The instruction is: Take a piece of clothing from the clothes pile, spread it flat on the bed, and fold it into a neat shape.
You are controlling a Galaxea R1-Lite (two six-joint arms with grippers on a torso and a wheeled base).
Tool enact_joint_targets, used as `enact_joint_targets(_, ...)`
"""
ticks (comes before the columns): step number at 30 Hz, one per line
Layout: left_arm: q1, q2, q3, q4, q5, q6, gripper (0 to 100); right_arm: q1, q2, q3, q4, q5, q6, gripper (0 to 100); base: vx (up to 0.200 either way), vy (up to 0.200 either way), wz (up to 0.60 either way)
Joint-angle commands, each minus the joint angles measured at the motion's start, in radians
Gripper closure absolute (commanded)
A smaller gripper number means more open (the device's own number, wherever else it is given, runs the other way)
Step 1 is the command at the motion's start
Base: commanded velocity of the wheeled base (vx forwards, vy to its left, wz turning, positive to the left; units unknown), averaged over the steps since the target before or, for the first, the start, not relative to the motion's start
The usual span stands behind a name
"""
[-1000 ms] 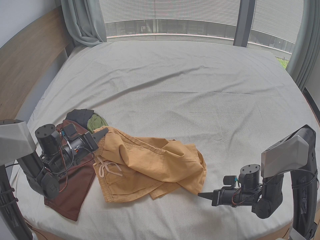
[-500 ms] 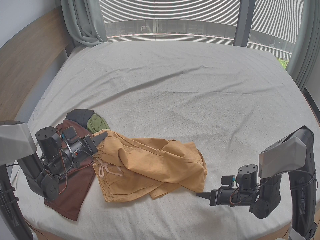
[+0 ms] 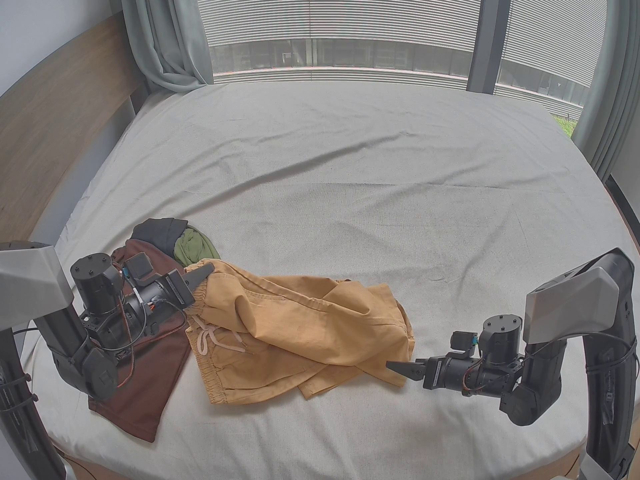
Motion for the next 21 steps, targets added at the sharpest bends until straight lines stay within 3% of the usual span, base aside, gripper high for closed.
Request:
enact_joint_targets(1, 0.000, -0.006, -0.001, -0.001, 0.001, -0.001, 100, 0.005, -0.007, -0.018, 0.001, 0.001, 0.001, 0, 0.000, 0.000, 0.00)
enact_joint_targets(21, 0.006, -0.011, -0.005, -0.001, 0.001, -0.001, 100, 0.019, 0.042, -0.048, 0.001, 0.004, 0.006, 0, 0.000, 0.000, 0.00)
